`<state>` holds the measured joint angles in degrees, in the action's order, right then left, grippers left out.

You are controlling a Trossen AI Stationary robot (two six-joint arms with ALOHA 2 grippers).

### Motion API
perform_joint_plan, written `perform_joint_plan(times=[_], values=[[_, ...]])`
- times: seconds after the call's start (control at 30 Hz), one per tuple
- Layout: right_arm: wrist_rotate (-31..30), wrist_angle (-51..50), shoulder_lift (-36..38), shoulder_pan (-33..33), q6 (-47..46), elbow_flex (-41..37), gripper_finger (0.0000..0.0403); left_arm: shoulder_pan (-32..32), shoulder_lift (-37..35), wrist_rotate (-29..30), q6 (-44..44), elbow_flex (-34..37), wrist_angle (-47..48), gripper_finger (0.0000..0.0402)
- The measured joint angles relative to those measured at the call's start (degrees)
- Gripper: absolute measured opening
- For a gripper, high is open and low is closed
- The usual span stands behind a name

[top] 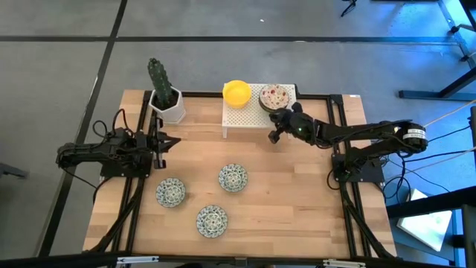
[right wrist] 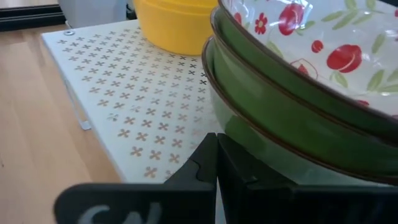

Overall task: Pick & Place Mini bowls
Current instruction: Adjust the stacked green bowls on the shelf

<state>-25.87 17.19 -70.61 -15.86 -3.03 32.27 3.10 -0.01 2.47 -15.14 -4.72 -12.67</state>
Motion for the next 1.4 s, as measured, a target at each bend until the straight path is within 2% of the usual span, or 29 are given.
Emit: perform_joint_plan(times=[0.77, 1.0, 1.4], values=[[0.15, 0.00, 0.00, -5.85, 0.71, -0.02, 0.0004, 0.00, 0.01, -0.19, 0.00, -0.01, 0.00, 0.0005], [3.12, 0.05, 0.00, -8.00, 0.68, -0.02, 0.0004, 0.00, 0.01, -0.19, -0.02, -0.01, -0.02, 0.0002], [4.63, 0.11, 0.00, -10.41, 0.85, -0.02, 0.0004, 0.00, 0.00, -0.19, -0.04, -0.01, -0.02, 0.0002]])
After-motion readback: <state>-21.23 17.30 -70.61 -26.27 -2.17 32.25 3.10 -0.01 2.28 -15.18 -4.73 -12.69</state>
